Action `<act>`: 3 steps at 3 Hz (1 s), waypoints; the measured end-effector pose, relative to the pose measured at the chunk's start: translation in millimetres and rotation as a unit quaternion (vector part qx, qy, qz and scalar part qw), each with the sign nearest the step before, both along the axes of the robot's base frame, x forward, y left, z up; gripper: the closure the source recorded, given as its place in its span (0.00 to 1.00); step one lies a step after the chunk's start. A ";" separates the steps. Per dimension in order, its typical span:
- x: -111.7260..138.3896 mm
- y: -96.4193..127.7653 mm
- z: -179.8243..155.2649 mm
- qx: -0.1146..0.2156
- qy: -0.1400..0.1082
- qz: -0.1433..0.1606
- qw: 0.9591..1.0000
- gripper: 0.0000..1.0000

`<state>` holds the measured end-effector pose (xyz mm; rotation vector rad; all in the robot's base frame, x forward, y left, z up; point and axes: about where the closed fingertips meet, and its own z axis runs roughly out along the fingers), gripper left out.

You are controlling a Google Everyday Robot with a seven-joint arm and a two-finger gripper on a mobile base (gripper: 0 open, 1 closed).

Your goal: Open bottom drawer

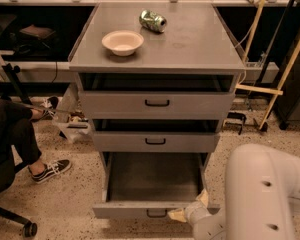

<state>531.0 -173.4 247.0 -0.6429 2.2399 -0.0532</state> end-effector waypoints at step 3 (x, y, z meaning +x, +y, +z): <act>-105.6 -104.9 265.9 -0.049 -0.173 -0.239 0.954 0.00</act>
Offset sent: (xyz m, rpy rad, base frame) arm -0.1660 -0.1054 0.3777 -0.1280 -0.4862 -0.5277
